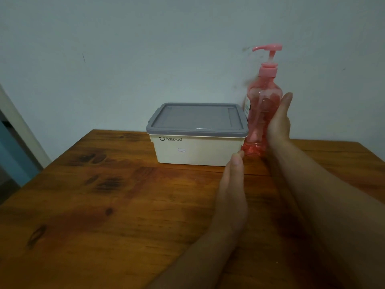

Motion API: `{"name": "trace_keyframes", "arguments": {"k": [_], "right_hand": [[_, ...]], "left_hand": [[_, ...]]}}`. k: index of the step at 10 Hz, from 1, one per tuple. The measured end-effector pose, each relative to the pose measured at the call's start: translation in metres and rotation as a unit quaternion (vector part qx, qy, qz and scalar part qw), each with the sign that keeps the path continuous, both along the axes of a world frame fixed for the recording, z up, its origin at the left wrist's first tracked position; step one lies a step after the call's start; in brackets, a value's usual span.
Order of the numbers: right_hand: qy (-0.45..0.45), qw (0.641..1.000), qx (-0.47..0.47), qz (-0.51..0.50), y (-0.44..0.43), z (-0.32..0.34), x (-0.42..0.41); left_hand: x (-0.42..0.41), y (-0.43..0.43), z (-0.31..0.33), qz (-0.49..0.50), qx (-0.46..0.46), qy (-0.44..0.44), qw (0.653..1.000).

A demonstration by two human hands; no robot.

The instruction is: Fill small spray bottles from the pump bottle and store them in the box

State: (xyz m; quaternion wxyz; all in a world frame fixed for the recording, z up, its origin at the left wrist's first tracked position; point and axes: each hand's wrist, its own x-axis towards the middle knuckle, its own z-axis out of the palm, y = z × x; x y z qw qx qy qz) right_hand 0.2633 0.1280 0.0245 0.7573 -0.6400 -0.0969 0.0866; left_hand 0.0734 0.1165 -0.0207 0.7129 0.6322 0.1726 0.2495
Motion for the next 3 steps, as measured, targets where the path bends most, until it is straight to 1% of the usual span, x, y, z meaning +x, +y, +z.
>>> {"name": "trace_keyframes", "arguments": {"k": [3], "right_hand": [[-0.02,1.0,0.012,-0.002,-0.017,-0.004,-0.009]], "left_hand": [[-0.003,0.0,0.003,0.01,0.002,-0.01,1.0]]}}
